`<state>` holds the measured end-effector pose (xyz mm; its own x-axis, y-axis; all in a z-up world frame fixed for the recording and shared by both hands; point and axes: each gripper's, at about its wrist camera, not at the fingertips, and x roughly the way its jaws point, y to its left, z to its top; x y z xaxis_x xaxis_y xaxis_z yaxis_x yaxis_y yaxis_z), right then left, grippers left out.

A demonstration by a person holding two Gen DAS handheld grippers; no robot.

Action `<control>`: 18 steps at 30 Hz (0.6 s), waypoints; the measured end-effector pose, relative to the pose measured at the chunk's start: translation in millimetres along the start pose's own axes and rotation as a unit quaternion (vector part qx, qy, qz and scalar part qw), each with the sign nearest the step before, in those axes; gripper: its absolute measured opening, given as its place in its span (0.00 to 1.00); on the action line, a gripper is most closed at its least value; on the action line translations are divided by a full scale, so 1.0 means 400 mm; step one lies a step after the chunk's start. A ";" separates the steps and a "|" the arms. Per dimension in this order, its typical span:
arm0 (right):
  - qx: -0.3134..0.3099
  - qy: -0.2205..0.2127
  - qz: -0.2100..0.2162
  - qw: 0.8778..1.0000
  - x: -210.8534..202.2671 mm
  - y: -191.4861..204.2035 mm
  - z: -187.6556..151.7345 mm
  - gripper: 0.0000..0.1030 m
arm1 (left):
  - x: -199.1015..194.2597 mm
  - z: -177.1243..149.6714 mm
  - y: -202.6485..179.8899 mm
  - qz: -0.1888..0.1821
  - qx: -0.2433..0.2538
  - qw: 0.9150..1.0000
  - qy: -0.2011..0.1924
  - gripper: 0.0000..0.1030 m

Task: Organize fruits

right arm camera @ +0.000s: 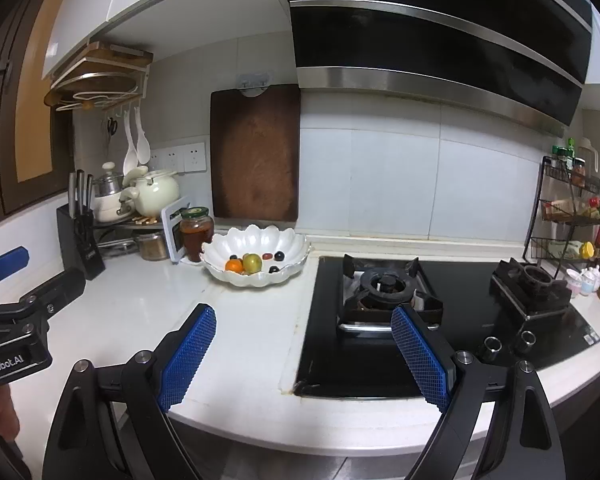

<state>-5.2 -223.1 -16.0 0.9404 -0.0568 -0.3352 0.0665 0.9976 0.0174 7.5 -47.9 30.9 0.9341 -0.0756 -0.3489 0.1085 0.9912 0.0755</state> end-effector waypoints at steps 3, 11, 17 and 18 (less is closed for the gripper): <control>0.004 0.000 0.001 1.000 -0.003 -0.005 -0.001 0.88 | -0.003 -0.001 0.000 -0.001 0.000 1.000 0.000 1.00; 0.005 -0.003 0.003 1.000 -0.010 -0.008 -0.001 0.88 | -0.008 -0.002 -0.001 -0.003 0.000 1.000 -0.001 1.00; 0.005 -0.004 0.002 1.000 -0.012 -0.008 -0.001 0.88 | -0.010 -0.001 -0.005 -0.005 0.001 1.000 -0.003 1.00; 0.005 -0.004 0.002 1.000 -0.011 -0.008 -0.002 0.88 | -0.010 -0.001 -0.005 -0.006 0.001 1.000 -0.003 1.00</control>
<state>-9.7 -226.0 -15.3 0.9432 -0.0526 -0.3282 0.0654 0.9975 0.0278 3.5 -49.4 31.9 0.9345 -0.0882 -0.3449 0.1201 0.9901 0.0722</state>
